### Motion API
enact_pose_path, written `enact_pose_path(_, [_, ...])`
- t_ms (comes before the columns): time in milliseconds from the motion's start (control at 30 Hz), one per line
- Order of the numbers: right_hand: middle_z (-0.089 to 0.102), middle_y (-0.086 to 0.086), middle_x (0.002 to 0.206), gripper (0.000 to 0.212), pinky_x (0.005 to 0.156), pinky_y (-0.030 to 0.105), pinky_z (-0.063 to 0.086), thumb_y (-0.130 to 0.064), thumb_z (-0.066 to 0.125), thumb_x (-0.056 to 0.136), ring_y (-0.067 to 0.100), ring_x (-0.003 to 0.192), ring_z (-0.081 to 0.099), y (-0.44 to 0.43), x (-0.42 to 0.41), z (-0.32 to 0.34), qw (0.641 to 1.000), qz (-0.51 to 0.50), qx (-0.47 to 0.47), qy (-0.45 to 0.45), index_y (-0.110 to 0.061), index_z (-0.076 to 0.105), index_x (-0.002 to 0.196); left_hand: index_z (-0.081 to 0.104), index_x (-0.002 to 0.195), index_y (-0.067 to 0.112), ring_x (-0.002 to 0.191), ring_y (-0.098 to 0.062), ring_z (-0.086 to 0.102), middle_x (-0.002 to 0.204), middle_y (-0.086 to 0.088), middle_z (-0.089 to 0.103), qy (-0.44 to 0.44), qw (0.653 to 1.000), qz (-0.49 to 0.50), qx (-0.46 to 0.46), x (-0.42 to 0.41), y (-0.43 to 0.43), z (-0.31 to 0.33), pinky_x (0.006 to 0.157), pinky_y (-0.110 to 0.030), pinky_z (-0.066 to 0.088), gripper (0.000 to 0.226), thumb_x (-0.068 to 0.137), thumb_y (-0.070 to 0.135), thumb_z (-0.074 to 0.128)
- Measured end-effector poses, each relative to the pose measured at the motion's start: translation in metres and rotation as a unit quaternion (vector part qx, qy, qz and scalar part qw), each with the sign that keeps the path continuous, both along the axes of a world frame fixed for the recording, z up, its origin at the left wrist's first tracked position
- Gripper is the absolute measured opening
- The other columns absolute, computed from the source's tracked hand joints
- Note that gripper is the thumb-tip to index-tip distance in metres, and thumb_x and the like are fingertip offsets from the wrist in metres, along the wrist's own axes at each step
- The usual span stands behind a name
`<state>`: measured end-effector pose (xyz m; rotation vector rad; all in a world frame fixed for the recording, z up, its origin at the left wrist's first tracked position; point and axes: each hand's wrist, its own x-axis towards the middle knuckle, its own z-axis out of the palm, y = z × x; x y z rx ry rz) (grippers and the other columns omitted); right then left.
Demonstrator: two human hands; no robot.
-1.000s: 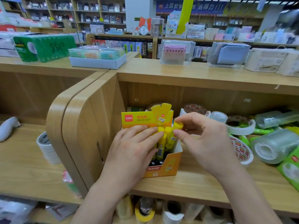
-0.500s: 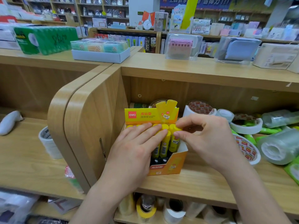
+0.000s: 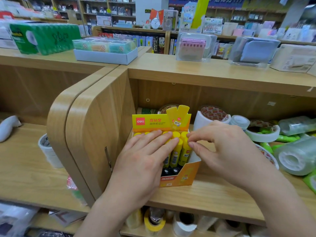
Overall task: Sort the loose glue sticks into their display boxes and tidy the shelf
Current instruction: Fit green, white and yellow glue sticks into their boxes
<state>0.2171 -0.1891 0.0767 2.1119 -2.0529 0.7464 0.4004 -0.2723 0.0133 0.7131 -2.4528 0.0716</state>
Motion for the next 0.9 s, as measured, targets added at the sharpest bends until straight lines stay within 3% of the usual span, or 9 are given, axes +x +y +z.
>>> enact_pose_path(100, [0.063, -0.010, 0.096, 0.031, 0.071, 0.041, 0.053, -0.042, 0.035, 0.088, 0.012, 0.091, 0.059, 0.009, 0.010, 0.006, 0.998, -0.003, 0.053, 0.038, -0.037, 0.055, 0.111, 0.053, 0.136, 0.026, 0.132, -0.014, 0.045, 0.139, 0.009, 0.053, 0.003, 1.000, -0.006, 0.016, 0.000, 0.003, 0.003, 0.107, -0.035, 0.030, 0.044, 0.099, 0.041, 0.034])
enact_pose_path(200, [0.062, -0.008, 0.094, 0.018, 0.066, 0.040, 0.051, -0.040, 0.028, 0.091, 0.018, 0.085, 0.062, 0.014, 0.013, 0.005, 0.995, 0.004, 0.058, 0.075, -0.035, 0.035, 0.107, 0.048, 0.140, 0.023, 0.138, -0.013, 0.038, 0.146, 0.009, 0.046, -0.042, 0.999, -0.009, 0.019, 0.003, 0.004, 0.005, 0.110, -0.037, 0.024, 0.065, 0.095, 0.064, 0.027])
enact_pose_path(300, [0.060, -0.007, 0.076, 0.019, 0.054, 0.036, 0.047, -0.039, 0.028, 0.091, 0.021, 0.068, 0.060, 0.015, 0.015, 0.002, 0.991, 0.001, 0.031, 0.128, -0.028, 0.041, 0.100, 0.043, 0.143, 0.018, 0.138, -0.017, 0.037, 0.149, 0.004, 0.042, -0.108, 0.994, 0.001, -0.014, 0.005, 0.003, 0.005, 0.109, -0.041, 0.023, 0.094, 0.078, 0.084, 0.033])
enact_pose_path(400, [0.055, -0.009, 0.073, 0.025, 0.052, 0.038, 0.047, -0.043, 0.028, 0.092, 0.018, 0.066, 0.057, 0.017, 0.016, -0.005, 0.993, 0.003, 0.031, 0.112, -0.027, 0.045, 0.096, 0.044, 0.141, 0.017, 0.135, -0.020, 0.043, 0.147, 0.002, 0.045, -0.125, 0.991, 0.013, -0.042, 0.003, 0.002, 0.002, 0.107, -0.042, 0.026, 0.100, 0.065, 0.083, 0.049])
enact_pose_path(500, [0.054, -0.015, 0.095, 0.027, 0.065, 0.027, 0.044, -0.047, 0.027, 0.095, 0.007, 0.080, 0.055, 0.019, 0.013, -0.019, 0.999, 0.032, 0.030, 0.018, -0.031, 0.047, 0.103, 0.047, 0.139, 0.019, 0.132, -0.019, 0.046, 0.145, 0.003, 0.047, -0.103, 0.994, 0.013, -0.043, 0.000, 0.002, 0.000, 0.106, -0.040, 0.027, 0.094, 0.063, 0.073, 0.062])
enact_pose_path(633, [0.047, -0.026, 0.120, 0.036, 0.082, 0.018, 0.043, -0.059, 0.029, 0.093, -0.005, 0.102, 0.052, 0.021, 0.012, -0.033, 0.996, 0.045, 0.013, -0.078, -0.041, 0.042, 0.122, 0.047, 0.138, 0.021, 0.133, -0.017, 0.044, 0.144, 0.006, 0.047, -0.081, 0.996, 0.012, -0.029, -0.001, 0.002, 0.001, 0.109, -0.043, 0.025, 0.085, 0.065, 0.063, 0.056])
enact_pose_path(800, [0.025, -0.034, 0.148, 0.056, 0.103, 0.013, 0.035, -0.066, 0.028, 0.090, -0.017, 0.131, 0.026, 0.025, 0.011, -0.049, 0.993, 0.047, 0.017, -0.106, -0.045, 0.029, 0.141, 0.040, 0.141, 0.026, 0.139, -0.013, 0.035, 0.147, 0.010, 0.042, -0.091, 0.995, 0.030, 0.001, -0.002, -0.001, 0.001, 0.114, -0.053, 0.008, 0.083, 0.066, 0.059, 0.054])
enact_pose_path(900, [0.014, -0.035, 0.152, 0.058, 0.105, 0.012, 0.030, -0.065, 0.030, 0.089, -0.017, 0.135, 0.020, 0.030, 0.012, -0.055, 0.992, 0.045, 0.011, -0.116, -0.046, 0.027, 0.144, 0.036, 0.143, 0.026, 0.141, -0.013, 0.029, 0.150, 0.010, 0.038, -0.095, 0.994, 0.044, 0.024, -0.003, -0.001, 0.001, 0.113, -0.055, 0.005, 0.082, 0.069, 0.060, 0.050])
